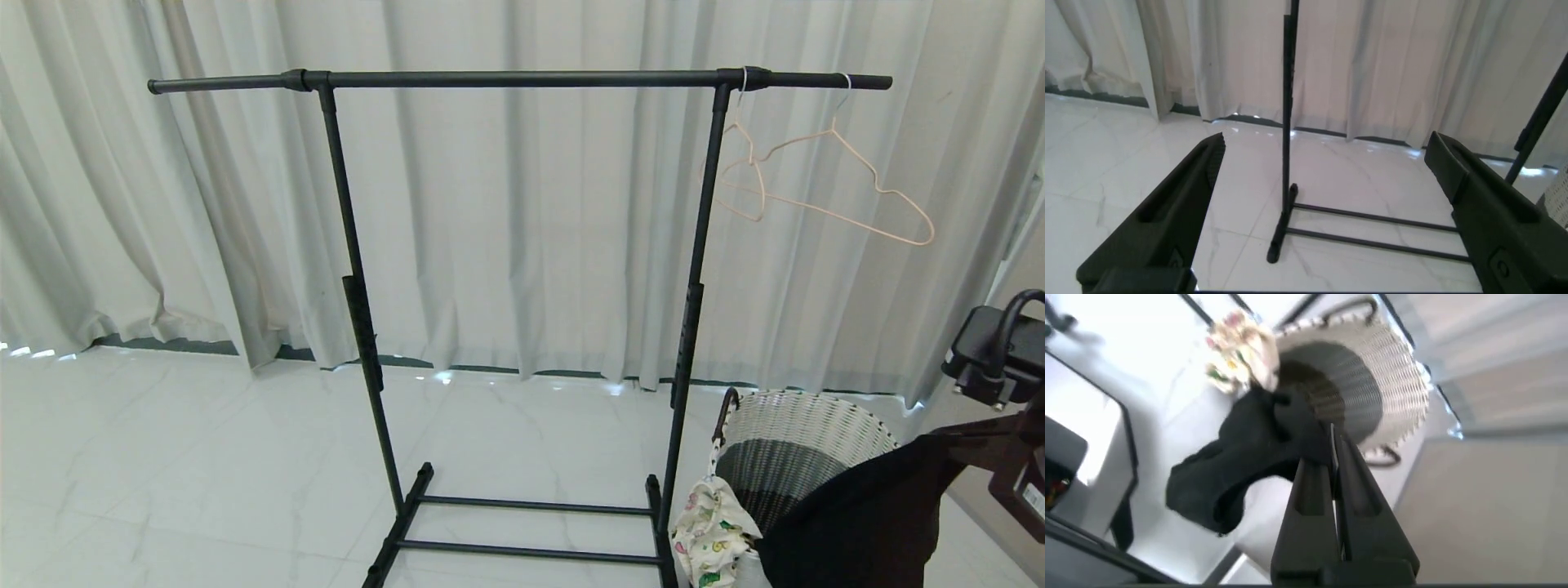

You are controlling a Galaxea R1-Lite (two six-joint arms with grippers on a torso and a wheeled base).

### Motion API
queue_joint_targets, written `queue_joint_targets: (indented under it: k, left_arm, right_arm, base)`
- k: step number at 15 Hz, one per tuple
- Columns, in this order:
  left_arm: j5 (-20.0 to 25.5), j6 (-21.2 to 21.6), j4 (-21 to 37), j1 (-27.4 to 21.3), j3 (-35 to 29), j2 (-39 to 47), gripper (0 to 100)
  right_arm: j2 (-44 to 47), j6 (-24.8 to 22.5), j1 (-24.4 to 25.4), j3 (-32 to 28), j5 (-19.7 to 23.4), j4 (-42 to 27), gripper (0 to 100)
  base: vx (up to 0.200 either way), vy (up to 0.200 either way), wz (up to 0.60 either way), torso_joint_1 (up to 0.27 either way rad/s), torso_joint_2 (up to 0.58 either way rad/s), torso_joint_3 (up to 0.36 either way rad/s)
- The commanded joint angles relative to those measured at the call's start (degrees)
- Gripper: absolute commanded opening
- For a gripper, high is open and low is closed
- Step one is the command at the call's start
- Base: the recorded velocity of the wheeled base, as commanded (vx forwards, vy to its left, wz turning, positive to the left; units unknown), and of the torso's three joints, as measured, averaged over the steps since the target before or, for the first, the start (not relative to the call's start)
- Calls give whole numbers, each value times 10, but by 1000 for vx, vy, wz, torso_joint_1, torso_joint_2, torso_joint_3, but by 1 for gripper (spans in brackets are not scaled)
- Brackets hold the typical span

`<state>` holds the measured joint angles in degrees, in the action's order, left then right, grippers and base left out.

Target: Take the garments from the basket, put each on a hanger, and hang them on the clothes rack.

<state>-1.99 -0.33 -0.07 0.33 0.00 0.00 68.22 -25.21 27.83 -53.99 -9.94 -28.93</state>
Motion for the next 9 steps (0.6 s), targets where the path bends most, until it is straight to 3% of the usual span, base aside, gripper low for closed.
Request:
queue_joint_targets:
  k: [1, 5, 9]
  left_arm:
    - [0, 0, 0, 0, 0, 1, 100]
    - [3, 19, 0, 0, 0, 0, 100]
    - [7, 16, -2, -1, -11, 0, 100]
  right_arm:
    - [48, 7, 27, -26, 1, 0, 0]
    - [153, 94, 115, -81, 25, 0, 0]
    - [192, 125, 128, -88, 37, 0, 0]
  base:
    - [0, 0, 0, 0, 0, 0]
    - [0, 0, 0, 0, 0, 0]
    - [0, 0, 0, 0, 0, 0]
